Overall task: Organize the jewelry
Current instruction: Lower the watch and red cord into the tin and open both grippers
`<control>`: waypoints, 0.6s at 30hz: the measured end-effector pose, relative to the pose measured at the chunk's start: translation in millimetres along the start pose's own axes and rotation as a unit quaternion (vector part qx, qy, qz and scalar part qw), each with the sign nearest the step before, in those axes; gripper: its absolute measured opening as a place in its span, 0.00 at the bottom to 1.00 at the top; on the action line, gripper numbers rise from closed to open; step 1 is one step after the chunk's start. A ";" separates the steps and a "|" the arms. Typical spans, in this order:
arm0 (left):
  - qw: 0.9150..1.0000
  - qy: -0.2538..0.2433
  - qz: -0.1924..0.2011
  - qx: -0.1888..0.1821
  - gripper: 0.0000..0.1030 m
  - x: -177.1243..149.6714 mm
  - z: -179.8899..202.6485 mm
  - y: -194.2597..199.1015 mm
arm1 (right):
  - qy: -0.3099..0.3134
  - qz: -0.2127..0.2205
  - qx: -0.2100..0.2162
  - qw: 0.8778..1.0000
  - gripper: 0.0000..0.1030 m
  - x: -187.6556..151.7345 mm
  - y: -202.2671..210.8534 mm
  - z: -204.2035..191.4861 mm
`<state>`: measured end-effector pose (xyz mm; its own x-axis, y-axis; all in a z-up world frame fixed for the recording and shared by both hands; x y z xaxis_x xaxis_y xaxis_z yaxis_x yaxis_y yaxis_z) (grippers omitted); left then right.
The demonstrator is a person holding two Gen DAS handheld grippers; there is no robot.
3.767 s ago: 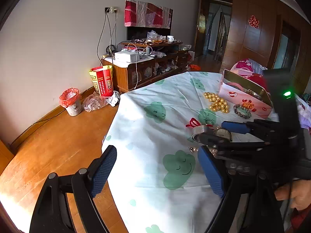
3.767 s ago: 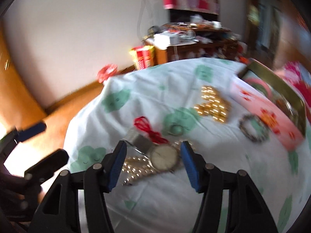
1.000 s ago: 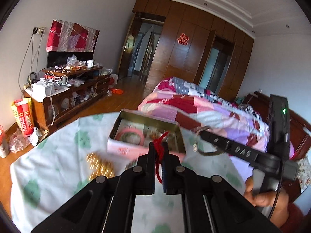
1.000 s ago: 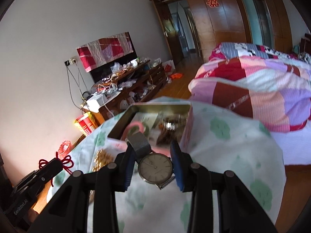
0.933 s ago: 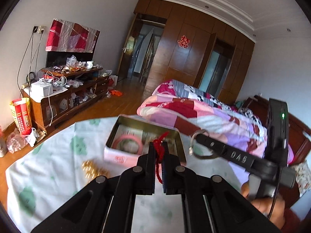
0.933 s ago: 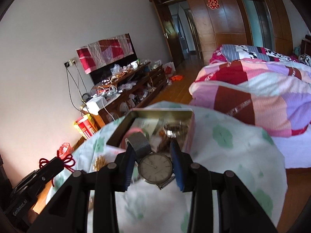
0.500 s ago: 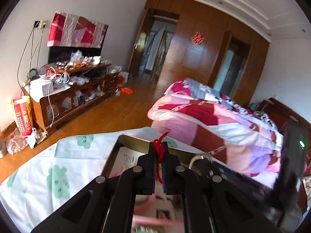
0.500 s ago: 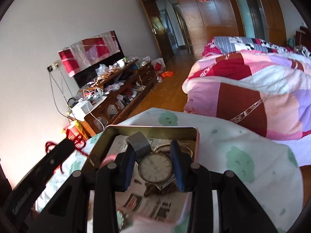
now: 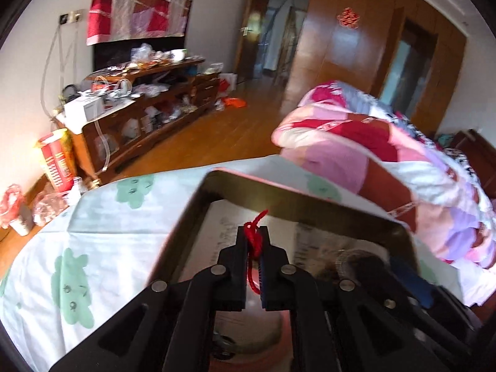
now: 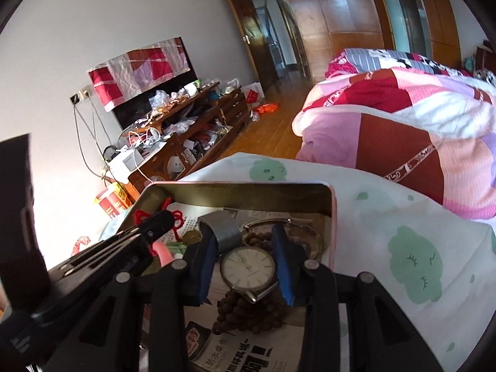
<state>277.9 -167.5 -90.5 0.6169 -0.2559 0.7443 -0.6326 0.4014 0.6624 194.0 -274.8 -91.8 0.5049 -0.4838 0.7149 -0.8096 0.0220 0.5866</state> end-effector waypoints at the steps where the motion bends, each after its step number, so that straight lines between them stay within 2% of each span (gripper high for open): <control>1: 1.000 0.002 -0.005 0.006 0.07 -0.4 -0.6 -2.2 | 0.002 0.002 -0.001 1.000 0.38 -0.8 1.4 -0.6; 3: 1.000 0.011 -0.010 0.006 0.16 -0.9 -2.1 -4.3 | 0.000 0.001 0.003 1.000 0.38 -0.8 2.2 -0.8; 7: 0.999 0.027 -0.017 -0.019 0.28 2.2 0.8 -4.2 | -0.016 0.003 0.011 1.000 0.41 2.6 4.1 1.4; 9: 0.999 0.026 -0.024 -0.022 0.41 3.7 5.5 -2.6 | -0.022 0.021 0.004 1.000 0.45 6.6 10.4 4.0; 10: 0.999 0.025 -0.023 -0.025 0.46 4.4 8.5 0.0 | -0.027 0.034 0.004 0.999 0.50 9.1 15.9 5.9; 11: 0.999 0.028 -0.023 -0.027 0.54 5.9 10.0 2.0 | -0.035 0.048 0.009 0.998 0.57 11.8 21.9 7.8; 12: 0.999 0.032 -0.020 -0.021 0.62 7.1 10.9 6.0 | -0.041 0.060 0.009 0.997 0.60 14.6 26.6 9.4; 14: 1.000 0.029 -0.007 0.007 0.73 9.4 12.6 18.5 | -0.049 0.083 0.005 0.995 0.65 18.7 36.8 12.9; 18: 1.000 -0.004 0.007 0.026 0.76 9.9 18.9 40.4 | -0.055 0.099 -0.005 0.994 0.66 24.1 53.0 14.8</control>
<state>249.6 -170.5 -54.8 0.6043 -0.2576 0.7540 -0.6649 0.3584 0.6553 158.8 -298.3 -49.1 0.3001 -0.5624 0.7705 -0.8863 0.1343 0.4432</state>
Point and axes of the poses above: each gripper's, at about its wrist camera, not at the fingertips, and y roughly against the way its jaws point, z to its right, x to its top, the point moved 5 cm from there along -y, roughly the way its jaws point, and after that the axes turned 8 degrees about -y, right-handed, at the moved point
